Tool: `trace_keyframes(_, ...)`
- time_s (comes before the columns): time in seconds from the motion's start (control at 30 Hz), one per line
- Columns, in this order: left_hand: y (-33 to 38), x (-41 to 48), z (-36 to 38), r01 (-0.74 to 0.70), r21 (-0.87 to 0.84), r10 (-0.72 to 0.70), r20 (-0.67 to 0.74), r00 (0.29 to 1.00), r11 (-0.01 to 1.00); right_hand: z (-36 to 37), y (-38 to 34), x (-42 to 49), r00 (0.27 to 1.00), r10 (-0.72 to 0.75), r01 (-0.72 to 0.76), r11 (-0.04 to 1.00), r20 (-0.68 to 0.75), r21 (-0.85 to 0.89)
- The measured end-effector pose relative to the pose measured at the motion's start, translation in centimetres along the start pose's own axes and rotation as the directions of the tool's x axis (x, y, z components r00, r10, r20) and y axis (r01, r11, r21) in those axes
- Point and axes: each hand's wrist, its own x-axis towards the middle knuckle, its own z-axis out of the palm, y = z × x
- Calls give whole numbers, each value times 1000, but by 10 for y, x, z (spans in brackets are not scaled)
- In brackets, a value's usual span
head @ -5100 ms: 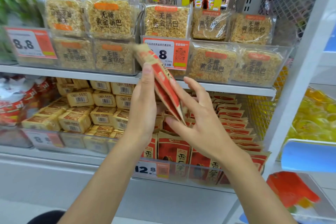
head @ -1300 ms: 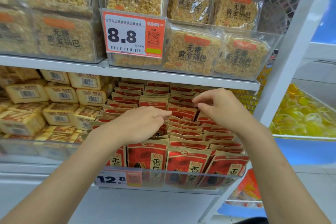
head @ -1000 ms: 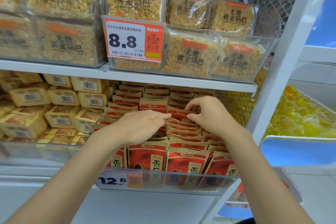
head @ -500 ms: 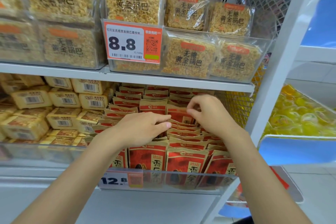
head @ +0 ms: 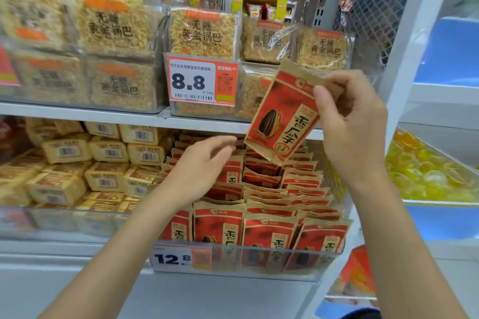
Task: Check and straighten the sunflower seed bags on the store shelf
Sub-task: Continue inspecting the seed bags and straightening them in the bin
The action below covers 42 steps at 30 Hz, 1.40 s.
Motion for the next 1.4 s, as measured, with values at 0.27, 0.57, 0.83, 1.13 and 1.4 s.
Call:
trace_keyframes(0.27, 30, -27, -22, 69, -370, -63, 30, 998, 926, 45, -18, -30, 842, 489, -538, 728, 228, 426)
trace_keyframes(0.57, 24, -29, -12, 130, -418, -112, 66, 991, 899, 54, -13, -51, 747, 524, -657, 676, 410, 333)
trace_keyframes(0.83, 27, -27, -1, 87, -546, -249, -231, 940, 834, 53, -22, -56, 619, 447, -754, 568, 646, 330)
trace_keyframes(1.13, 27, -29, 2, -13, -591, -275, -394, 877, 806, 49, -22, -60, 585, 324, -705, 657, 744, 268)
trace_keyframes(1.4, 24, -30, 3, -24, -610, -278, -395, 876, 792, 49, -22, -62, 547, 238, -710, 639, 802, 295)
